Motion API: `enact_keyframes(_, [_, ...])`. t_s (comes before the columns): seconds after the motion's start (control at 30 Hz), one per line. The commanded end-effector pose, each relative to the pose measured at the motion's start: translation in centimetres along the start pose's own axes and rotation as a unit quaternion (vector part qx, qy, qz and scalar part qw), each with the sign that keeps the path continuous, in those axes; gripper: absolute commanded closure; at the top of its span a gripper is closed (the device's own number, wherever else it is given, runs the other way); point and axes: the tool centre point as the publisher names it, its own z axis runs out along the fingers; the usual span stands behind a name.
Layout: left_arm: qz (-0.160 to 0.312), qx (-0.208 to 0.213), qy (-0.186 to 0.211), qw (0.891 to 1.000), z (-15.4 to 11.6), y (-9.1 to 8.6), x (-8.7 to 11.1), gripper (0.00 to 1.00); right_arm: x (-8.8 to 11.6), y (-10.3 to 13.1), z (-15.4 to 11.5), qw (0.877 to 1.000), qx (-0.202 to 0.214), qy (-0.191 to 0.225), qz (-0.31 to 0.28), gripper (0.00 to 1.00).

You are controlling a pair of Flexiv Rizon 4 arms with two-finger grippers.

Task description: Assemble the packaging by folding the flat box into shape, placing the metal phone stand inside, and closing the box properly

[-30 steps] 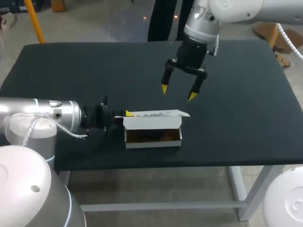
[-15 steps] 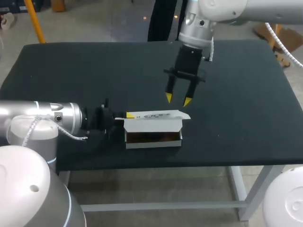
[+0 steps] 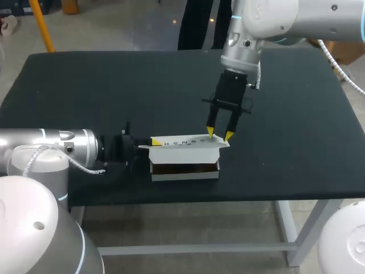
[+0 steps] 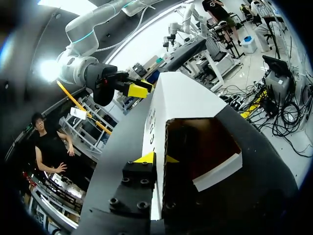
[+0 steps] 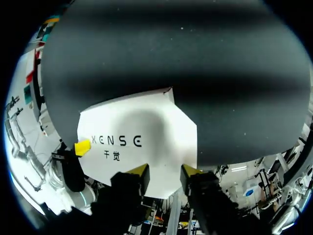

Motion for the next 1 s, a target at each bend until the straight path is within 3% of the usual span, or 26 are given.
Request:
enact_keyframes(0.03, [0.0, 0.0, -0.001, 1.0, -0.01, 0.15, 0.51, 1.0, -0.17, 0.3, 0.35, 1.0, 0.005, 0.002, -0.001, 0.54])
enact_keyframes(0.3, [0.004, -0.001, -0.005, 1.0, 0.04, 0.1, 0.45, 1.0, -0.07, 0.25, 0.64, 1.0, 0.004, 0.003, -0.009, 0.55])
enact_keyframes(0.8, [0.013, 0.003, -0.02, 1.0, -0.41, -0.03, 0.55, 0.71, -0.18, 0.59, 1.1, 1.0, 0.007, 0.004, -0.013, 0.56])
enact_keyframes(1.0, [0.017, 0.006, -0.03, 0.999, -0.84, -0.21, 0.54, 0.69, -0.34, 0.69, 1.2, 1.0, 0.008, 0.006, -0.012, 0.56])
